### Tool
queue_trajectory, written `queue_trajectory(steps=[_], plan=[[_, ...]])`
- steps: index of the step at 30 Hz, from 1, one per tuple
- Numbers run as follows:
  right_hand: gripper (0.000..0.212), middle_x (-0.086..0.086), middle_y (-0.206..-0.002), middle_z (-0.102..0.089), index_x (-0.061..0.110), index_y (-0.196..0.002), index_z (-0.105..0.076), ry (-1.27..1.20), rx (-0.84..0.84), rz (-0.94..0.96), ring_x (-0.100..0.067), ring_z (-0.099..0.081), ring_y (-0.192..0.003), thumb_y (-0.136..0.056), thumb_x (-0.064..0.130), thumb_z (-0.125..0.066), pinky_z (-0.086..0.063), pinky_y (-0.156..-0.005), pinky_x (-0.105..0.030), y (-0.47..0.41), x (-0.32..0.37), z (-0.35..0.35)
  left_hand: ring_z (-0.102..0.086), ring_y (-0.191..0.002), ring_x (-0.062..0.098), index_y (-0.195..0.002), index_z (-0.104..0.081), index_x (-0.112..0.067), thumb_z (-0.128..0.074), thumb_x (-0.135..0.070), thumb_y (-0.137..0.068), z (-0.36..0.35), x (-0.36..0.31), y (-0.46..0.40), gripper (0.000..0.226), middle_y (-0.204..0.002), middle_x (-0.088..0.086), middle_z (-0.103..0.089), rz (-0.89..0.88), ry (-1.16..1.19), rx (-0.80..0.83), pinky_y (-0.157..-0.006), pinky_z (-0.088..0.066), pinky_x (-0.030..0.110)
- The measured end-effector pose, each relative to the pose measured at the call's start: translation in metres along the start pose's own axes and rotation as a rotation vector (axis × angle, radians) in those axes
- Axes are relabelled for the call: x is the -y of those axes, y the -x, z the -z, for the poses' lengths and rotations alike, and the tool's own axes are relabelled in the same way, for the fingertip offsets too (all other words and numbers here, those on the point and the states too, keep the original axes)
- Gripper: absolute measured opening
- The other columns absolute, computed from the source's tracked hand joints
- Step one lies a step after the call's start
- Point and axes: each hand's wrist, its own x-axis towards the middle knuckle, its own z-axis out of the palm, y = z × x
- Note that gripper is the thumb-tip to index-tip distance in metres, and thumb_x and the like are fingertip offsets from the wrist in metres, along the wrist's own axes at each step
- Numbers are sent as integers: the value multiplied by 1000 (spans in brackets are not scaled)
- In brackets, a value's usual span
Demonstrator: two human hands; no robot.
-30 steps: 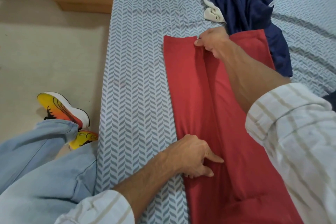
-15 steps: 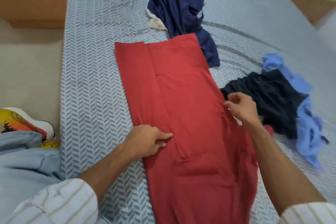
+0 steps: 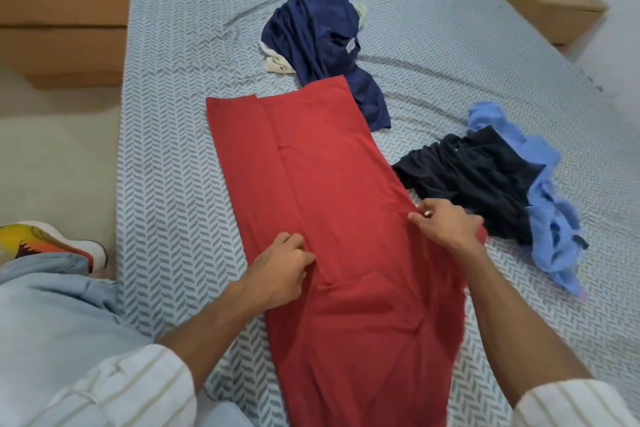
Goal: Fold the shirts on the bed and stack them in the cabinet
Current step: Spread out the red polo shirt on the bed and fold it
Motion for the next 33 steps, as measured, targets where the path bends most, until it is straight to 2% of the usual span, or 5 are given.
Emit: queue_trajectory(steps=[4,10,19,29,33], plan=[[30,1,-98,-74,36,-103,-73,308,-106,132,-23,-65,-104,-92,55,-53,-27,-96,-40,20,11,-4,-43,-112,25,-108,-68,-18,-55,-23,-93,6,-7,-1,20,-113,2,-52,48,-18,53,-101,-36,31],[20,-7,-96,-74,19,-96,-71,37,25,337,-33,-66,-99,-81,27,-61,-52,-85,-39,33,43,-6,-46,-112,22,-104,-71,-15,-57,-19,-92,12,-10,-6,18,-110,1,-54,101,88,114,-100,-36,30],[25,9,-86,-75,28,-95,-68,-134,94,628,-15,-70,-87,-71,26,-75,-52,-87,-32,93,84,-43,-74,-78,31,-111,-63,1,-43,8,-96,20,-29,-7,26,-87,21,-69,789,1426,60,-74,-63,42],[43,-1,-82,-73,18,-114,-45,-209,119,728,-24,-68,-79,-75,5,-61,-53,-81,-31,112,87,-55,-75,-84,35,-111,-63,5,-60,-42,-98,11,-28,-14,49,-94,28,-73,966,1609,72,-74,-63,43],[51,-2,-93,-73,23,-119,-38,-271,315,601,-22,-70,-86,-75,3,-54,-56,-82,-38,113,88,-47,-76,-80,32,-109,-65,4,-66,-21,-96,10,-29,-15,28,-87,24,-74,955,1559,70,-74,-63,42]])
